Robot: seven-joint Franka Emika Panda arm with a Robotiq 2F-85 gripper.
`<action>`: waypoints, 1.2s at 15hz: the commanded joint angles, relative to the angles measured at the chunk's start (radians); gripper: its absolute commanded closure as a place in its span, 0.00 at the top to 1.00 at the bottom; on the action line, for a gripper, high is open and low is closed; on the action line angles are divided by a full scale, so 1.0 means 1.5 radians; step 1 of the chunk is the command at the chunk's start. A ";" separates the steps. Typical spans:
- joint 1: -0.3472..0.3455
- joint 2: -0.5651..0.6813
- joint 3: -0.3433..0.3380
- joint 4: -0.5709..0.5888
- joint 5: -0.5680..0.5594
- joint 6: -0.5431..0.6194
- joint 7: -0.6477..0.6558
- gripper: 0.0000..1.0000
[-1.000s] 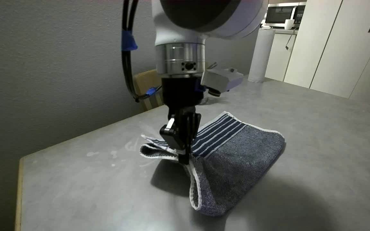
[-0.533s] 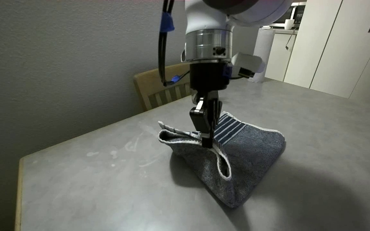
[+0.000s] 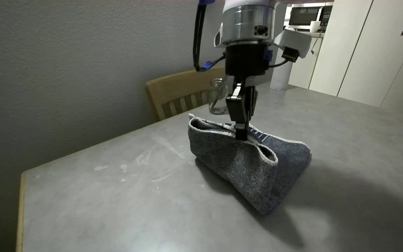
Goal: Fold the towel
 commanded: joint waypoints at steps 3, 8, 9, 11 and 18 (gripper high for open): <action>-0.013 -0.070 -0.011 -0.076 0.026 0.038 -0.008 0.01; -0.012 -0.095 -0.027 -0.112 0.042 0.066 0.034 0.01; -0.011 -0.098 -0.032 -0.121 0.044 0.078 0.053 0.01; -0.008 -0.107 -0.041 -0.137 0.042 0.092 0.094 0.01; -0.028 -0.143 -0.039 -0.169 0.060 0.080 0.030 0.01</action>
